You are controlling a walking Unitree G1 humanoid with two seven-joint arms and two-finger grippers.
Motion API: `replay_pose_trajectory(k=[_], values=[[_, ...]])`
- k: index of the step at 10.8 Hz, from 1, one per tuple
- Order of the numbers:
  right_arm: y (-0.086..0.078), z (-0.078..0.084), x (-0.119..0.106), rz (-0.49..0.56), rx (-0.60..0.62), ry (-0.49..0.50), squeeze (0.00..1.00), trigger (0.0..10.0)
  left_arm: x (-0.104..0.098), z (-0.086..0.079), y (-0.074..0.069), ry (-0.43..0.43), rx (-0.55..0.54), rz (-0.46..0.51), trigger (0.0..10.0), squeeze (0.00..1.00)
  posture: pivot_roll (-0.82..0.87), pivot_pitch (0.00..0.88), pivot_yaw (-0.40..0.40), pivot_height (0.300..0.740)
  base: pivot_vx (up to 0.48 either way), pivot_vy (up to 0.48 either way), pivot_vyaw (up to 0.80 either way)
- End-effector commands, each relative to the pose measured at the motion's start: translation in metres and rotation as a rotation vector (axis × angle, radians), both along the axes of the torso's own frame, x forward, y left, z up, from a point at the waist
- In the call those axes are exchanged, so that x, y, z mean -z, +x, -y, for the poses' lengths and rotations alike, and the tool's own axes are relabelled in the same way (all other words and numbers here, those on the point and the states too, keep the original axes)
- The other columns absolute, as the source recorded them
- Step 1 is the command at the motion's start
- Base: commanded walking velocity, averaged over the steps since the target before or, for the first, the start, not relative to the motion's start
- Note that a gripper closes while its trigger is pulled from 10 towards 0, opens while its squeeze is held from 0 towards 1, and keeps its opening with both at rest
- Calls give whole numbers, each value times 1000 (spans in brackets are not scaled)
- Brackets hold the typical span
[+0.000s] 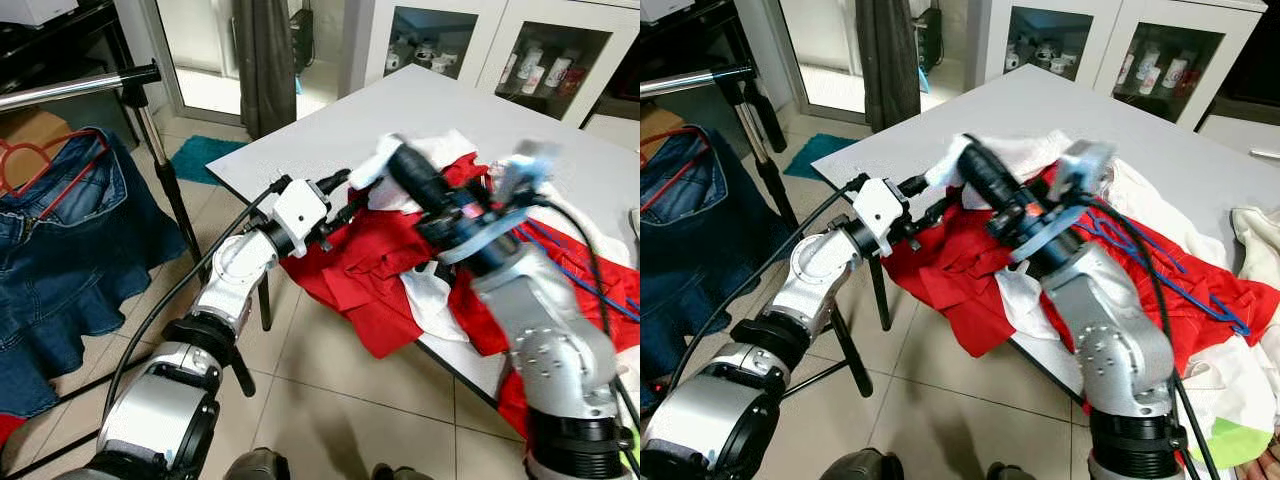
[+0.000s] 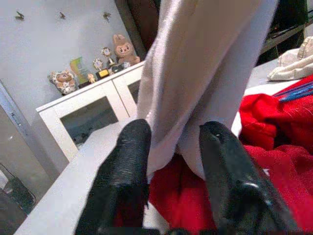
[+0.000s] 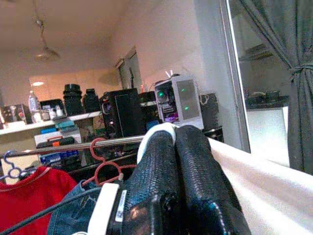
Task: Hang hanger
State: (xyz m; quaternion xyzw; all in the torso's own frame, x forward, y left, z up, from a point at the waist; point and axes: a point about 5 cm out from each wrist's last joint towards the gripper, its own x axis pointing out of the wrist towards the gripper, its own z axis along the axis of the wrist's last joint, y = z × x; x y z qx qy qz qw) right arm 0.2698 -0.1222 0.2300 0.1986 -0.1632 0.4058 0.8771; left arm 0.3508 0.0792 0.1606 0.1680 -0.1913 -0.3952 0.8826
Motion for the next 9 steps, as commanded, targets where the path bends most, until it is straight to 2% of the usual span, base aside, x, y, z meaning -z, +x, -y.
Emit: replay_pose_trajectory(k=[1, 4, 6, 8, 9], values=[[-1, 3, -6, 14, -8, 21, 0, 10000, -5, -1, 2, 5, -2, 28, 0, 0, 50, 0, 25, 740, 0, 0, 0], [-6, 2, -6, 2, -59, 32, 0, 10000, -7, -2, 2, -2, -4, 49, 0, 0, 49, 0, 25, 740, 0, 0, 0], [-15, 1, -2, -14, -154, 29, 0, 10000, -12, -5, 2, -40, -8, 70, 0, 0, 50, 0, 27, 740, 0, 0, 0], [-9, 12, 5, -52, -109, 20, 0, 10000, -15, -12, 4, -89, -32, 71, 0, 0, 49, 0, 26, 740, 0, 0, 0], [-2, 26, 8, -77, -56, 16, 0, 10000, -16, -15, 5, -106, -41, 70, 0, 0, 50, 0, 24, 740, 0, 0, 0]])
